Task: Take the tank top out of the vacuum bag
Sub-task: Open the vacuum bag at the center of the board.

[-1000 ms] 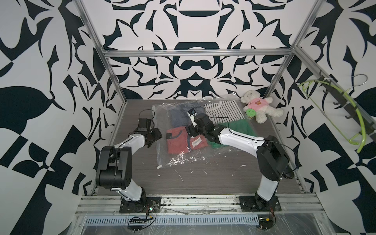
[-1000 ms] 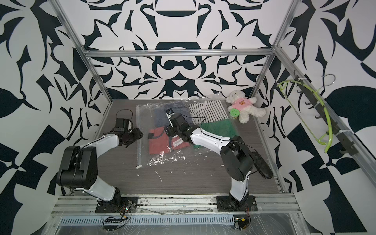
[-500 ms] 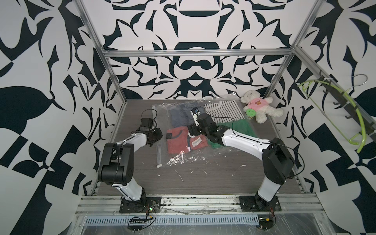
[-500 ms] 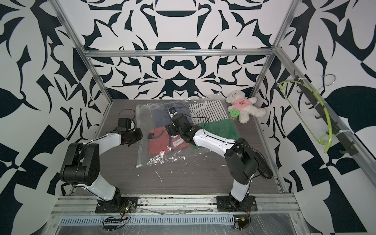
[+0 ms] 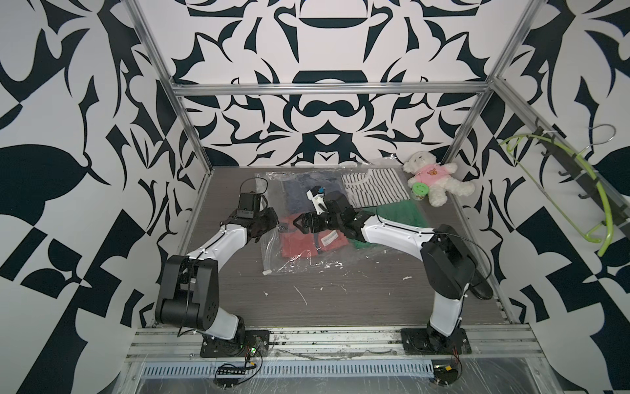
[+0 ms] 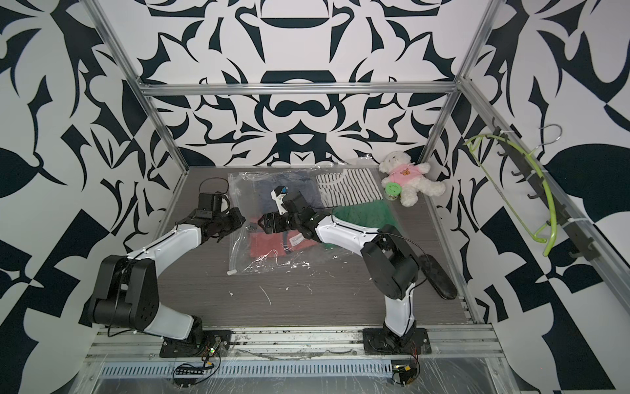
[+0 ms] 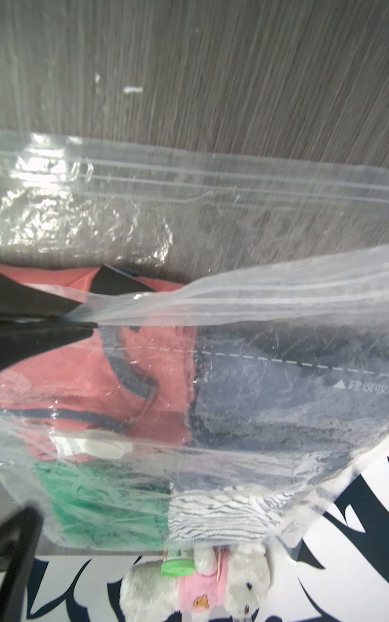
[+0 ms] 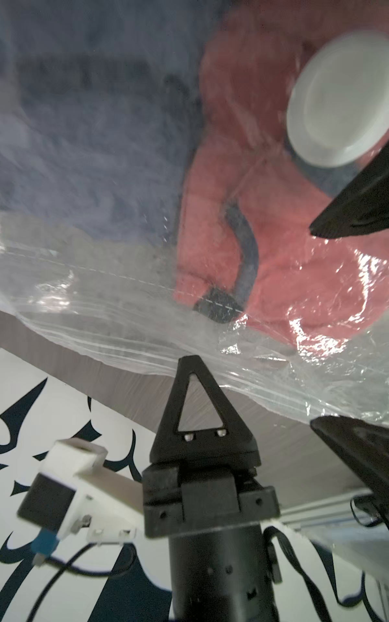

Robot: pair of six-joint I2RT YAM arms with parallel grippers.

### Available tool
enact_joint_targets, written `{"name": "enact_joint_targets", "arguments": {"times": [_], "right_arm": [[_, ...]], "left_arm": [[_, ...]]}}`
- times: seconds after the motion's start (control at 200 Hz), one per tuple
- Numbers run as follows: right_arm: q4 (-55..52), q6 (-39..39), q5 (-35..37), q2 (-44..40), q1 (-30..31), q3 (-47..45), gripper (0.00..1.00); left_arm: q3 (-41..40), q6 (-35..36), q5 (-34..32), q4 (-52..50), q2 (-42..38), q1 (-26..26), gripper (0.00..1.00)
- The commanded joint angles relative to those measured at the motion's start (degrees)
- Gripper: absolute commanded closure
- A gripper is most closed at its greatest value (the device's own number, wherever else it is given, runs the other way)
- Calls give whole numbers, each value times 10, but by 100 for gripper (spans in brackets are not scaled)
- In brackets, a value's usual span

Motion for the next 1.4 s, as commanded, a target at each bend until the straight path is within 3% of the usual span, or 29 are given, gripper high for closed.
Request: {"name": "enact_joint_targets", "arguments": {"times": [0.0,0.14,0.425,0.775,1.0,1.27,1.395], "right_arm": [[55,63,-60,-2,9,7,15],[27,68,-43,4,24,22,13],[77,110,-10,23,51,-3,10],[51,104,171,45,102,17,11],[95,97,186,60,105,19,27],[119,76,178,54,109,18,69],[113,66,178,52,109,17,78]], "left_arm": [[15,-20,6,-14,-39,-12,100],[14,-47,11,-23,-54,-14,100],[-6,-58,-1,4,-63,-37,100],[-9,-62,-15,8,-73,-53,100],[-23,-73,-15,24,-76,-59,100],[-33,-77,-22,31,-80,-62,100],[-36,-73,-31,29,-88,-62,100]]}}
